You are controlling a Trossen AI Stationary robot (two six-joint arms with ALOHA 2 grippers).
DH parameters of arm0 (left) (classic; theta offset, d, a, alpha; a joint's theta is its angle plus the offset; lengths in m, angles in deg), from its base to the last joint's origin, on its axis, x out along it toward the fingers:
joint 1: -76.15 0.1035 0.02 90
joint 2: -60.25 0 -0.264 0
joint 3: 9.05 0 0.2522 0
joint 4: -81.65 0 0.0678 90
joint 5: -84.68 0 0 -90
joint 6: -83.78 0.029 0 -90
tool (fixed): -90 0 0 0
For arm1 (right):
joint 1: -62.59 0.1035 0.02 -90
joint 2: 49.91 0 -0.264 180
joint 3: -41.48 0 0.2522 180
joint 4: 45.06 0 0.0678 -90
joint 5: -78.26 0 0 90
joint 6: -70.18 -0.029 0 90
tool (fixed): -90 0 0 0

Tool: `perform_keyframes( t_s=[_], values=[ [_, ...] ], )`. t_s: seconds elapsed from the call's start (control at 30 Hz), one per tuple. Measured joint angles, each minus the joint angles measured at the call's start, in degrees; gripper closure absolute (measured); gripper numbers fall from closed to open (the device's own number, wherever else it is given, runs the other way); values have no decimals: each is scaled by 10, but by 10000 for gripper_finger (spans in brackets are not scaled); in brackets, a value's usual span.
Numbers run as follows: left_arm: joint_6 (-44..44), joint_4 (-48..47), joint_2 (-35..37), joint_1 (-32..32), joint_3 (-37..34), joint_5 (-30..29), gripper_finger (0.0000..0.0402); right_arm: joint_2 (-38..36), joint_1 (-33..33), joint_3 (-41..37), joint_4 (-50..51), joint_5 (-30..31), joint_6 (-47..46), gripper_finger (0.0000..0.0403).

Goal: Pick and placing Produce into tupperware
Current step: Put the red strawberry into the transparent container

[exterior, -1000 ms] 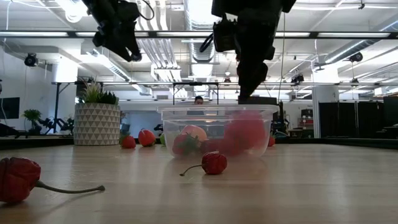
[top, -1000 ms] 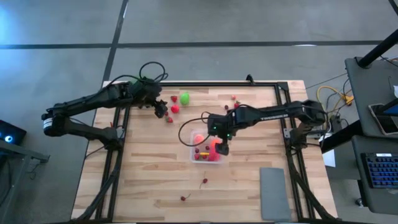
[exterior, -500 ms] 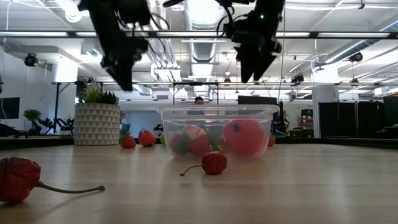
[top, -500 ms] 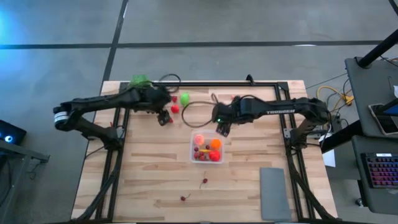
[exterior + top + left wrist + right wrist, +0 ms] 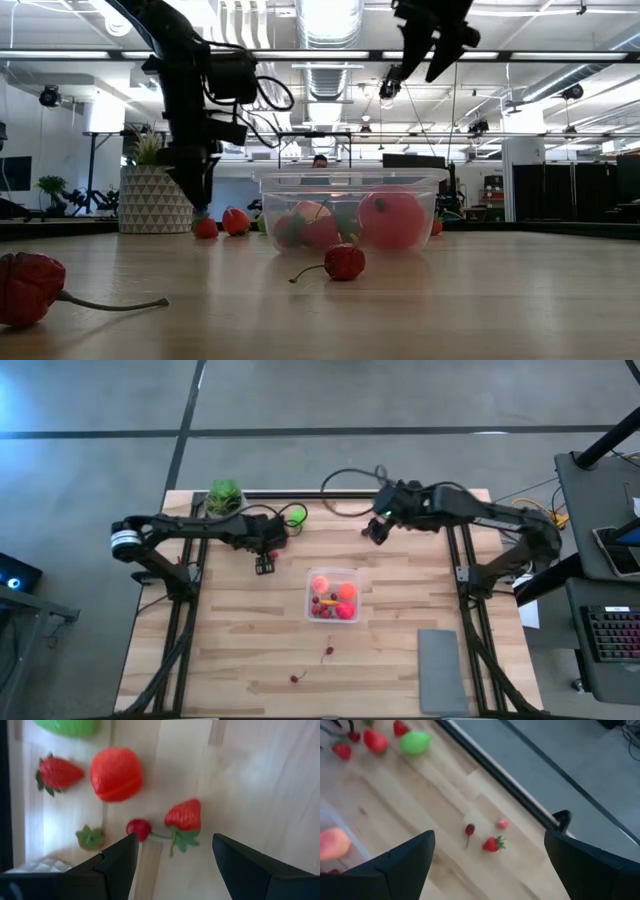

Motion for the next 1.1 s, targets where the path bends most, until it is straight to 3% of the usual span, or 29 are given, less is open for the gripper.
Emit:
perform_keyframes(
  t_s=[0.5,1.1],
  values=[
    [31,39,-22,8,-1,9,162,-93,-45,-1,1,-1,34,35],
    [71,47,-75,8,0,18,162,-82,-44,-24,-1,-1,65,35]
  ],
)
